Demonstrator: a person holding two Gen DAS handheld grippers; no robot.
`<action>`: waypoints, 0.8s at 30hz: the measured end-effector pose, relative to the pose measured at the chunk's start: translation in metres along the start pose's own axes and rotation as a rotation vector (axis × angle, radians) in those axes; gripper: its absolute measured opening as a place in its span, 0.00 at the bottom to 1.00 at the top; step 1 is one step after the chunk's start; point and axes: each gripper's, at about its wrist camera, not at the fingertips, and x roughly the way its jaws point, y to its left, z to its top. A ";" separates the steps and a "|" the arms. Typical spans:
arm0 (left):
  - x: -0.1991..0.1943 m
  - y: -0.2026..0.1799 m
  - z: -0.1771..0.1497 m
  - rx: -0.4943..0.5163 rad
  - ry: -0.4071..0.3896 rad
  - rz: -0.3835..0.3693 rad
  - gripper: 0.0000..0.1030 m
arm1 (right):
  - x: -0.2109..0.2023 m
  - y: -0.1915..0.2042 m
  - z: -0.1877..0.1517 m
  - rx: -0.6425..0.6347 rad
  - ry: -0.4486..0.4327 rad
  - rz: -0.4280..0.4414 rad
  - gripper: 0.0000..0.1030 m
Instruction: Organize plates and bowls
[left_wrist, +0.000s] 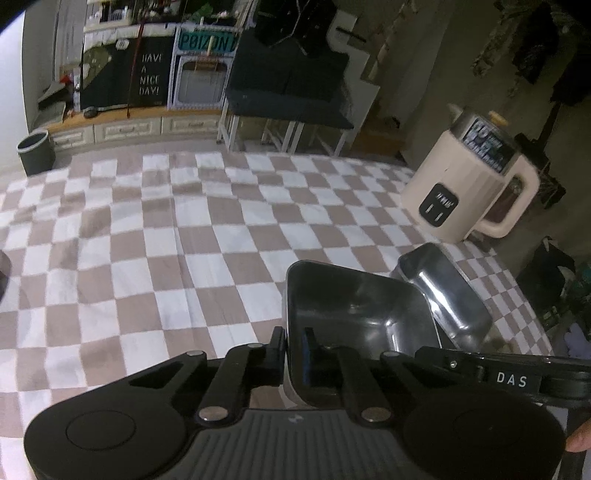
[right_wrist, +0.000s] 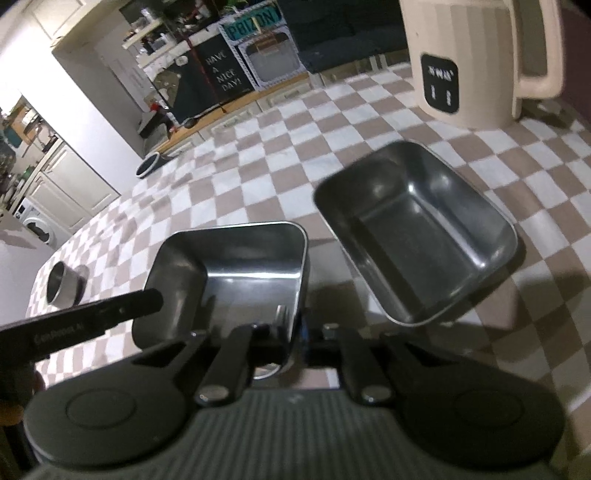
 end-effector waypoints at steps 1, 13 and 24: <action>-0.008 0.000 0.000 0.001 -0.012 -0.003 0.09 | -0.004 0.002 -0.001 -0.005 -0.006 0.007 0.08; -0.118 0.014 -0.021 0.016 -0.139 0.043 0.09 | -0.055 0.057 -0.022 -0.071 -0.082 0.136 0.08; -0.191 0.048 -0.062 -0.007 -0.189 0.121 0.09 | -0.069 0.117 -0.062 -0.180 -0.055 0.243 0.09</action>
